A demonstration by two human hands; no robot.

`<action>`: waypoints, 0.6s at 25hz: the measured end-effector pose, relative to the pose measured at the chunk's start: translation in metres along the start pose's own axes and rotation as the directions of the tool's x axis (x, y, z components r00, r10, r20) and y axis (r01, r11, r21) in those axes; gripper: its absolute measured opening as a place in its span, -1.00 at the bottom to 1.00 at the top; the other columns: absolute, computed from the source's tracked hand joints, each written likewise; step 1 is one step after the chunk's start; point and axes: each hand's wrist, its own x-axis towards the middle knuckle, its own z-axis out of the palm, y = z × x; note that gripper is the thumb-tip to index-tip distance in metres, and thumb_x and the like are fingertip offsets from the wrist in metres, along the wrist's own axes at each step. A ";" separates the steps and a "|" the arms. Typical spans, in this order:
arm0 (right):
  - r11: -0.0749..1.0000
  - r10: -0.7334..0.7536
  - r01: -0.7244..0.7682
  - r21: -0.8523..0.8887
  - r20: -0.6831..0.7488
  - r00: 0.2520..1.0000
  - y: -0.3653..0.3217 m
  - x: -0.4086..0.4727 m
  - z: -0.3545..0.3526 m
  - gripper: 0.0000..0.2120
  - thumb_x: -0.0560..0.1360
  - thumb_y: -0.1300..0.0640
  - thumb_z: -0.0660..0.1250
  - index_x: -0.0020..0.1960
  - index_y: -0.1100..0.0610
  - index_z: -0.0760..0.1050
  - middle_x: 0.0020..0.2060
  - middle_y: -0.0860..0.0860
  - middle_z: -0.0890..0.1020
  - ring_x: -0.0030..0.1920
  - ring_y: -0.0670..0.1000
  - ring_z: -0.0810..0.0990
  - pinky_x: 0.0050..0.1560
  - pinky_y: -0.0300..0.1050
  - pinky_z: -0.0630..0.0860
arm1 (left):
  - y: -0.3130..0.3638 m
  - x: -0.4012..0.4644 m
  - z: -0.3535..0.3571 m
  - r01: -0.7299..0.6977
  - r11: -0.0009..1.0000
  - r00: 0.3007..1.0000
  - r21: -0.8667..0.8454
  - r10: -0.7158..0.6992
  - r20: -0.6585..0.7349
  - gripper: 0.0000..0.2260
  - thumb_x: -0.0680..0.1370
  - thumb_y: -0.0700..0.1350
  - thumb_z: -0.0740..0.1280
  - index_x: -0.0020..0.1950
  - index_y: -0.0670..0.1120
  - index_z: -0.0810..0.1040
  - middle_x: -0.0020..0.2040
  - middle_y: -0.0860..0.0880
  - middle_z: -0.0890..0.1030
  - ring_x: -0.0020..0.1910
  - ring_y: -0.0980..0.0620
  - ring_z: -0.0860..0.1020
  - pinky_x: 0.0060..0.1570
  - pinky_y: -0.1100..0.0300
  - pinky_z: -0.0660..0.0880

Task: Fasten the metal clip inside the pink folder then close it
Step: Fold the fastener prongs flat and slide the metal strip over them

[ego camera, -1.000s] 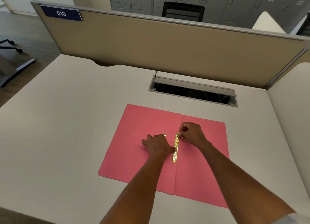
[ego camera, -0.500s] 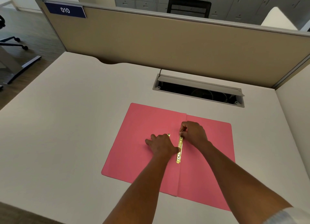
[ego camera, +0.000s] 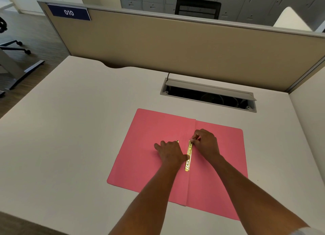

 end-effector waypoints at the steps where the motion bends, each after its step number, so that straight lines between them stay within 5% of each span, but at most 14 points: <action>1: 1.000 -0.002 0.002 0.002 -0.001 1.000 0.001 0.000 0.000 -0.88 0.38 0.17 0.49 -0.28 0.08 0.57 -0.29 -0.05 0.59 -0.27 -0.04 0.54 -0.28 -0.17 0.40 | 0.000 0.000 0.000 -0.010 1.000 1.000 -0.001 0.010 -0.007 -0.47 0.42 0.34 0.35 0.17 -0.03 0.54 0.07 -0.07 0.63 0.19 -0.13 0.47 0.21 -0.13 0.23; 15: 0.975 0.133 -0.141 0.172 0.061 0.989 0.001 0.008 -0.005 -0.90 0.35 0.25 0.50 -0.28 0.11 0.61 -0.32 -0.05 0.67 -0.25 -0.06 0.63 -0.14 -0.06 0.58 | 0.002 0.001 0.005 -0.227 0.974 0.969 0.007 0.227 -0.097 -0.46 0.47 0.15 0.42 0.40 0.09 0.35 0.15 -0.04 0.62 0.19 -0.16 0.53 0.27 -0.16 0.24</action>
